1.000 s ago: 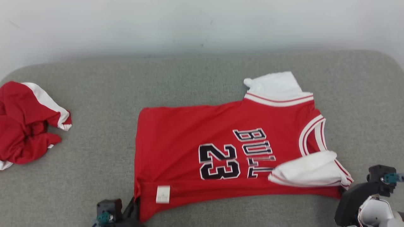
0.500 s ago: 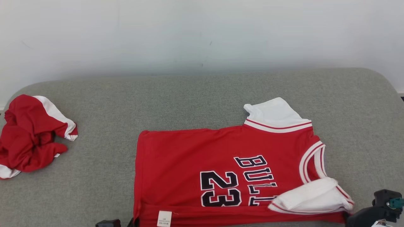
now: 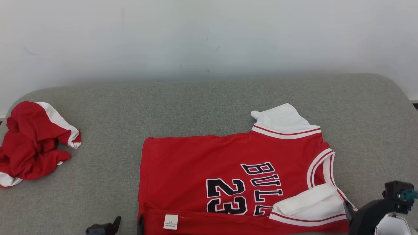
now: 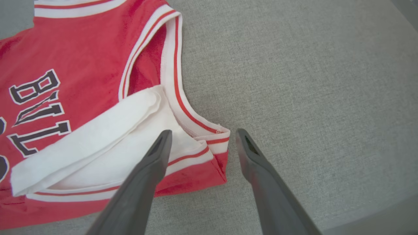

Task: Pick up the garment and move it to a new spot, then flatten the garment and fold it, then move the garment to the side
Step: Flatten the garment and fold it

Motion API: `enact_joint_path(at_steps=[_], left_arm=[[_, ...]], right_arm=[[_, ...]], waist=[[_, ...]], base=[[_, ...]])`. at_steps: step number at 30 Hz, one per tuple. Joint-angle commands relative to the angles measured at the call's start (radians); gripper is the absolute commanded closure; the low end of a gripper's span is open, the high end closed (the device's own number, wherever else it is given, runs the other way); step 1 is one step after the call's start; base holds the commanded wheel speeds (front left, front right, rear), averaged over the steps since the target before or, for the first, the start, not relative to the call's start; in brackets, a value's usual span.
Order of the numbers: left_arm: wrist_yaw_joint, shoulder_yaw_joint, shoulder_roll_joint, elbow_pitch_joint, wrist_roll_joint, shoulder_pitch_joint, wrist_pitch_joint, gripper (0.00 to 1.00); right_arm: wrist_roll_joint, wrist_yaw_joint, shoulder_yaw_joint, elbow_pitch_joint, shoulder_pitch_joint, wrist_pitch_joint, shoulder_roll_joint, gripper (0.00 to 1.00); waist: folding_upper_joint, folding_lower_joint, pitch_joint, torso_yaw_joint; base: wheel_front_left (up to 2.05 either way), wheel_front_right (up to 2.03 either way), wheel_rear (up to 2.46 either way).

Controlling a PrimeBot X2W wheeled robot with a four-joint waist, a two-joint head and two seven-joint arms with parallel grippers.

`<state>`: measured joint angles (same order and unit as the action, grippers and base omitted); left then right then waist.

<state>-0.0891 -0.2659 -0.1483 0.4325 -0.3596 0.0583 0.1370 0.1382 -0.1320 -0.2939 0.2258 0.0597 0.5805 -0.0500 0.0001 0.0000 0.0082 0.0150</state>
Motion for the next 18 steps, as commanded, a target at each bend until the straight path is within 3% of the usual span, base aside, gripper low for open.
enact_joint_path(at_steps=[1,8,18], left_arm=[[-0.006,0.007,-0.011,-0.015,-0.004,0.010,-0.007,0.00],[-0.001,0.002,-0.029,-0.052,-0.002,0.120,-0.080,0.00],[0.026,0.003,-0.012,0.035,-0.038,0.421,-0.228,0.00]], right_arm=[[-0.010,0.003,0.007,-0.016,0.029,0.006,-0.003,0.00],[-0.008,0.003,0.074,-0.016,0.203,0.059,-0.058,0.00],[0.013,0.003,0.198,0.179,0.553,0.114,-0.151,0.00]], waist=[[-0.0001,0.0000,0.002,-0.001],[-0.0001,0.0000,0.046,0.000],[-0.0001,0.0000,0.187,0.014]], base=[[0.00,0.00,0.00],[0.00,0.00,0.00],[0.00,0.00,0.00]])
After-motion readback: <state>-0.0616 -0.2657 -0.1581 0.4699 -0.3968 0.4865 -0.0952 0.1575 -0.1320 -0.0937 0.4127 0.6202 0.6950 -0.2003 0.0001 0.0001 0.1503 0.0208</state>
